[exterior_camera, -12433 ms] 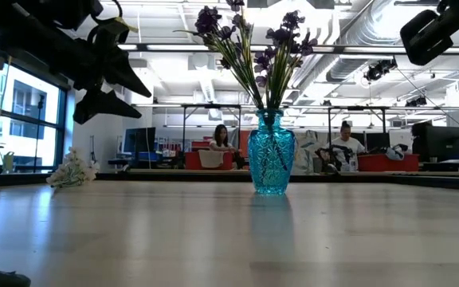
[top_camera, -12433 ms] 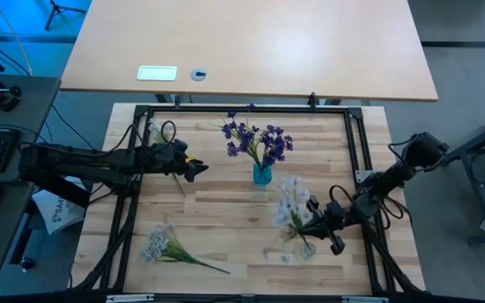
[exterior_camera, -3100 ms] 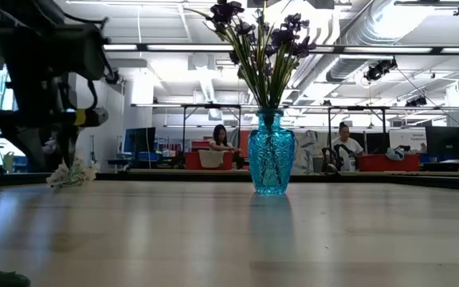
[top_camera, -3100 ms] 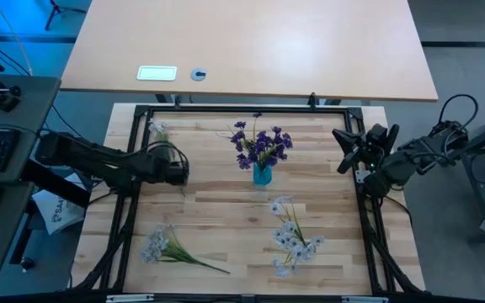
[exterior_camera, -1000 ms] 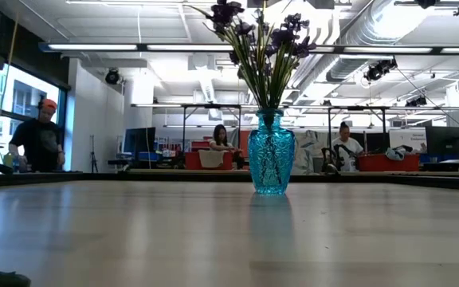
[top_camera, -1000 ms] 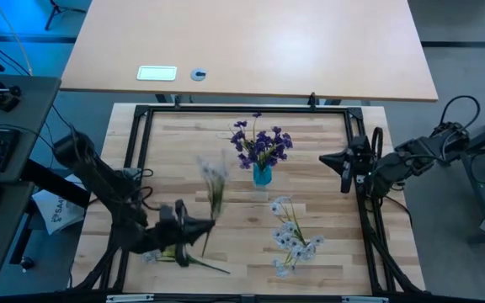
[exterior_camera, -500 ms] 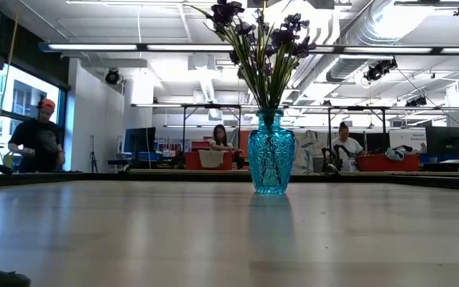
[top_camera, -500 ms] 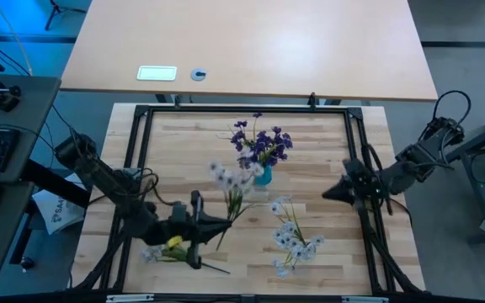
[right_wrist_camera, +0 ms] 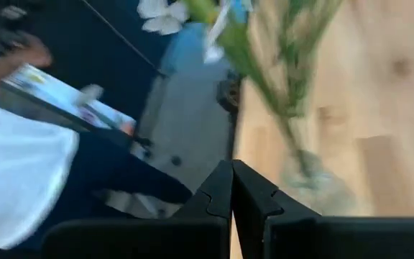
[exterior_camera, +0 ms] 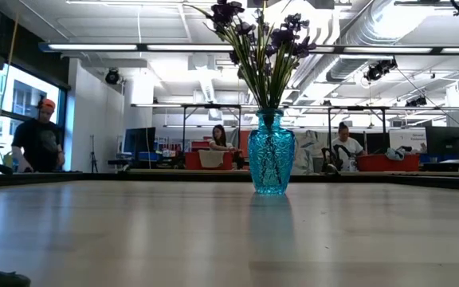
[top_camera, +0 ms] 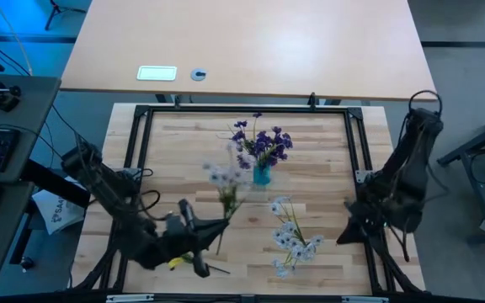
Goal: Sort flowers into vase by color
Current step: Put the top white flowers into the transparent crystal vase
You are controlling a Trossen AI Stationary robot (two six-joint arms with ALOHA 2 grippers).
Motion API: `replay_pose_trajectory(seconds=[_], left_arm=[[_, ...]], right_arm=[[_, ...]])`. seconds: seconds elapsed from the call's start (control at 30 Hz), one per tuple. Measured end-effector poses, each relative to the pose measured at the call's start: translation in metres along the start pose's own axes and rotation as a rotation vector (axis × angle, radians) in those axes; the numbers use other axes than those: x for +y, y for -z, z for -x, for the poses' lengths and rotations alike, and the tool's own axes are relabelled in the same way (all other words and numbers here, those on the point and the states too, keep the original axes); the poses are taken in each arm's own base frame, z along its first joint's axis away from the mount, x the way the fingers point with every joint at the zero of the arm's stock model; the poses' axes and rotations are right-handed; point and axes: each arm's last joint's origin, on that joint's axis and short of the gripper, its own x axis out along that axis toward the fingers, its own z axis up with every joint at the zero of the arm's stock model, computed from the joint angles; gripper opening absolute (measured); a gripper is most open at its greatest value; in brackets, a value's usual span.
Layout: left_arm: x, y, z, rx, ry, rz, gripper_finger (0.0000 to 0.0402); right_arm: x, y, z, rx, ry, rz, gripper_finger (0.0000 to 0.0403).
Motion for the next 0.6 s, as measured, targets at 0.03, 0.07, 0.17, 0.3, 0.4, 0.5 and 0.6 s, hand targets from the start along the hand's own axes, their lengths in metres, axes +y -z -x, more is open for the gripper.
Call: replay_pose_trajectory(seconds=[0.03, 0.07, 0.17, 0.3, 0.4, 0.5, 0.6], left_arm=[[-0.001, -0.001, 0.004, 0.002, -0.024, 0.005, 0.0000], [-0.001, -0.003, 0.008, 0.004, -0.050, 0.007, 0.0000], [0.000, -0.006, 0.012, 0.007, -0.081, -0.011, 0.0000], [0.003, -0.013, 0.011, 0.002, -0.086, -0.031, 0.0000], [0.005, -0.018, 0.011, 0.000, -0.081, -0.055, 0.0000], [0.006, -0.024, 0.016, 0.001, -0.072, -0.092, 0.0000], [0.008, -0.035, 0.023, 0.001, -0.058, -0.123, 0.0000]], right_arm=[[-0.002, 0.009, -0.007, -0.024, -0.023, -0.022, 0.0000], [-0.005, 0.017, -0.013, -0.051, -0.031, -0.046, 0.0000], [-0.023, 0.033, -0.032, -0.153, 0.046, -0.162, 0.0000], [-0.046, 0.035, -0.050, -0.206, 0.127, -0.310, 0.0000], [-0.041, 0.021, -0.057, -0.243, 0.074, -0.264, 0.0000], [-0.021, 0.000, -0.052, -0.257, 0.014, -0.139, 0.0000], [-0.006, -0.017, -0.042, -0.238, 0.073, -0.064, 0.0000]])
